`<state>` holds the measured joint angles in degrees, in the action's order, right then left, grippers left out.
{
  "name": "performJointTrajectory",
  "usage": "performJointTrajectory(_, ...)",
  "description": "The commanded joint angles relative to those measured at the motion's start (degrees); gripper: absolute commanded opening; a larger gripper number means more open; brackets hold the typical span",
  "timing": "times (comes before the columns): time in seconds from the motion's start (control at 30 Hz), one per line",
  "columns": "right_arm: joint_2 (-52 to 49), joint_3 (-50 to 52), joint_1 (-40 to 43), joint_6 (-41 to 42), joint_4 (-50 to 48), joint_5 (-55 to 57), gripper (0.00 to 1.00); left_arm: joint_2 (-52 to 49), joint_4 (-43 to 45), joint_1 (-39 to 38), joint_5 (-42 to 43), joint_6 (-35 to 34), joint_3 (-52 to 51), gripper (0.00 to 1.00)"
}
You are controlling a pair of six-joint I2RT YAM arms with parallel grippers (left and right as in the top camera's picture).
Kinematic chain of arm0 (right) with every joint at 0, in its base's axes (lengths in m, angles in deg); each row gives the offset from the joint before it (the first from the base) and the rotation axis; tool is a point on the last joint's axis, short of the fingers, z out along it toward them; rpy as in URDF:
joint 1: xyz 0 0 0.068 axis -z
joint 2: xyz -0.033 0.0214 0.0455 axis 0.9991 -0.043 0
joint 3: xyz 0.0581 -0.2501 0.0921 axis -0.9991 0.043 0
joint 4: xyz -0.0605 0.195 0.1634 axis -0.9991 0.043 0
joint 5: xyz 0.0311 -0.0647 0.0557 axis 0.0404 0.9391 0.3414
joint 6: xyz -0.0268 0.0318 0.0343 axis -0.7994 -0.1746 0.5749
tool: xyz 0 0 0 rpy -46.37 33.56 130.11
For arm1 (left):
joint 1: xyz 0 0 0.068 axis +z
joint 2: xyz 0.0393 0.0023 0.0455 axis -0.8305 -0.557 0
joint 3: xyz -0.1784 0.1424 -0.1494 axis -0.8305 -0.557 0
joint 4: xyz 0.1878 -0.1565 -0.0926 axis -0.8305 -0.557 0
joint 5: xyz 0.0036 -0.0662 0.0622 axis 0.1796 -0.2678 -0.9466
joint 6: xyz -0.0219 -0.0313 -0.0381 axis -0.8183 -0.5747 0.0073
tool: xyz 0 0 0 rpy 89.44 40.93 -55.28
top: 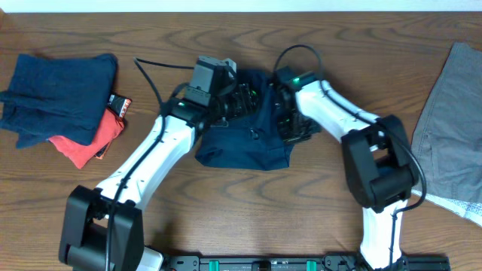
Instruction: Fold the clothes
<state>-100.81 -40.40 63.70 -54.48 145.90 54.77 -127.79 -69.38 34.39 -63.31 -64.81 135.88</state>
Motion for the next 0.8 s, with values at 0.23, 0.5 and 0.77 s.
performJointTrajectory(0.23, 19.3, -6.3, 7.0, -2.8, -3.6, -12.9, 0.09, -0.5, -5.8, 5.7, -7.2, 6.7, 1.5, 0.59)
performJointTrajectory(0.5, 16.5, -5.4, 3.1, -9.2, -7.0, -31.6, 0.04, -7.6, -14.7, 5.7, -9.3, 6.9, 1.5, 0.59)
performJointTrajectory(0.77, 7.3, -2.6, -0.9, -9.1, -6.0, -31.4, 0.01, -15.6, -24.4, 4.4, -7.9, 6.9, 1.3, 0.52)
